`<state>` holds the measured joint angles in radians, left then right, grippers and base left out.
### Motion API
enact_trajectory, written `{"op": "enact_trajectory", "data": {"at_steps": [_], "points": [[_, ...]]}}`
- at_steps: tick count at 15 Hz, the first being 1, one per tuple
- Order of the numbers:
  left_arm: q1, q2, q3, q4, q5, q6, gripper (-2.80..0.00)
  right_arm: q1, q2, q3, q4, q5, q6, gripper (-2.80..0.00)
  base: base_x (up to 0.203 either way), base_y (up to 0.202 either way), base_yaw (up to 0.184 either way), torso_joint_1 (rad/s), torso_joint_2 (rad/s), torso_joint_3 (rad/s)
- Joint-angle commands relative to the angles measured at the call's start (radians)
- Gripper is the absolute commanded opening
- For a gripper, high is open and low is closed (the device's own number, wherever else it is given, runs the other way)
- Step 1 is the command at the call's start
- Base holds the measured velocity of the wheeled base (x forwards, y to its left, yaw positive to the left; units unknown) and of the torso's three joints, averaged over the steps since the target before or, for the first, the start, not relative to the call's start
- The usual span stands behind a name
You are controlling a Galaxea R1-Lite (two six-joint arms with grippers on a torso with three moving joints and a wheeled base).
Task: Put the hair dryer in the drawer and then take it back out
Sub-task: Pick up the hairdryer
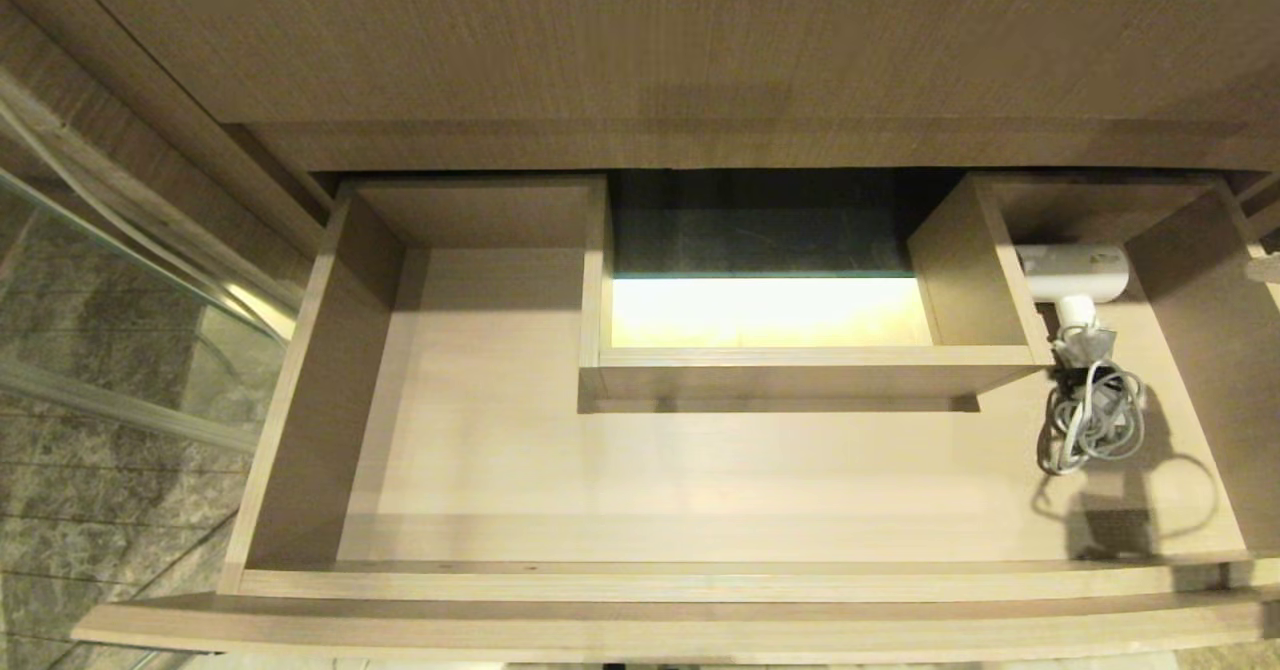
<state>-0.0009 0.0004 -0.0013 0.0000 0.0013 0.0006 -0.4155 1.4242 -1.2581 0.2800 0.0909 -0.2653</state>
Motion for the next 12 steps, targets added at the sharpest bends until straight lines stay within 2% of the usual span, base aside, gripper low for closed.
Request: {"op": "enact_trajectory", "data": {"at_steps": [1, 5, 8, 12], "points": [[0.001, 0.000, 0.000, 0.000, 0.000, 0.001, -2.80, 0.001, 0.107, 0.002, -0.001, 0.004, 0.032, 0.00, 0.000, 0.000, 0.000, 0.000, 0.00, 0.000], [0.001, 0.000, 0.000, 0.000, 0.000, 0.000, -2.80, 0.035, 0.234, -0.011, -0.068, 0.003, 0.100, 0.00, 0.000, 0.000, 0.000, 0.000, 0.00, 0.000], [0.001, 0.000, 0.000, 0.000, 0.000, 0.001, -2.80, 0.092, 0.323, -0.061, -0.103, 0.004, 0.155, 0.00, 0.000, 0.000, 0.000, 0.000, 0.00, 0.000], [0.001, 0.000, 0.000, 0.000, 0.000, 0.000, -2.80, 0.150, 0.425, -0.089, -0.170, 0.003, 0.179, 0.00, 0.000, 0.000, 0.000, 0.000, 0.00, 0.000]]}}
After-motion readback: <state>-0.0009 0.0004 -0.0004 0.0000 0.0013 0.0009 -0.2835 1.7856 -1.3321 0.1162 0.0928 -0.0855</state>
